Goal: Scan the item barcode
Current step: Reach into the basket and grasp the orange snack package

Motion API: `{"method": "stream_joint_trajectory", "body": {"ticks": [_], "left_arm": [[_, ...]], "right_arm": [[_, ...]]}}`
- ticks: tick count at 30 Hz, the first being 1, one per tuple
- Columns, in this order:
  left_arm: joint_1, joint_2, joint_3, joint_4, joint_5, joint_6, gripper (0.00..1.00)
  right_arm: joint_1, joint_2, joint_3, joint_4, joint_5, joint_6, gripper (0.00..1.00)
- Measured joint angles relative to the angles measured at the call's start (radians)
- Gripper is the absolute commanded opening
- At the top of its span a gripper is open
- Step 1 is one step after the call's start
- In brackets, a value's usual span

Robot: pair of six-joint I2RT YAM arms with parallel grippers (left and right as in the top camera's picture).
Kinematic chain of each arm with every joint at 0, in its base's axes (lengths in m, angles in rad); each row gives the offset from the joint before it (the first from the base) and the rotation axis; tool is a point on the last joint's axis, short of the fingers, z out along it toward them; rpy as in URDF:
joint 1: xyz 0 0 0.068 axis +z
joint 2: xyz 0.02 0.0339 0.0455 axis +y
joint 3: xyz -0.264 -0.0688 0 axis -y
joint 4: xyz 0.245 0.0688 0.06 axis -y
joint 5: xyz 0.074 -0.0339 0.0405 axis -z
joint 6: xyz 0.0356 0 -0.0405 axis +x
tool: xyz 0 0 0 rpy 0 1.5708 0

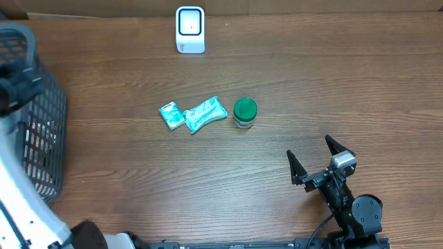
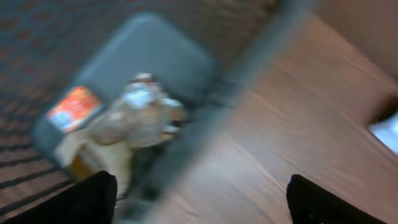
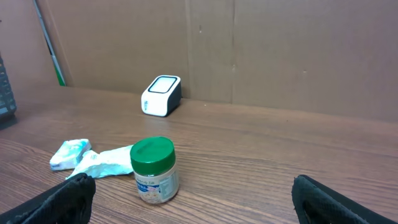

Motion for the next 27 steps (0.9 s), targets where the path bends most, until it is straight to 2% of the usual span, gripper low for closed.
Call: {"method": "stream_joint_trajectory", "body": {"ticks": [3, 8, 13, 17, 18, 20, 23, 27], "left_arm": [[0.157, 0.022, 0.0, 0.001, -0.004, 0.021, 0.77], [0.342, 0.078, -0.032, 0.053, -0.012, 0.037, 0.78], [0.421, 0.129, -0.15, 0.141, -0.039, 0.043, 0.79], [0.457, 0.148, -0.287, 0.246, -0.09, 0.076, 0.84], [0.465, 0.15, -0.314, 0.273, -0.097, 0.091, 0.91], [0.481, 0.15, -0.381, 0.348, -0.111, 0.134, 0.96], [0.492, 0.151, -0.457, 0.45, -0.121, 0.217, 0.93], [0.492, 0.185, -0.495, 0.504, -0.124, 0.326, 0.91]], "right_arm": [[0.0, 0.0, 0.0, 0.0, 0.0, 0.0, 1.0], [0.0, 0.0, 0.0, 0.0, 0.0, 0.0, 1.0], [0.0, 0.0, 0.0, 0.0, 0.0, -0.001, 1.0], [0.0, 0.0, 0.0, 0.0, 0.0, 0.0, 1.0], [0.0, 0.0, 0.0, 0.0, 0.0, 0.0, 1.0], [0.0, 0.0, 0.0, 0.0, 0.0, 0.0, 1.0], [0.0, 0.0, 0.0, 0.0, 0.0, 0.0, 1.0], [0.0, 0.0, 0.0, 0.0, 0.0, -0.001, 1.0]]}}
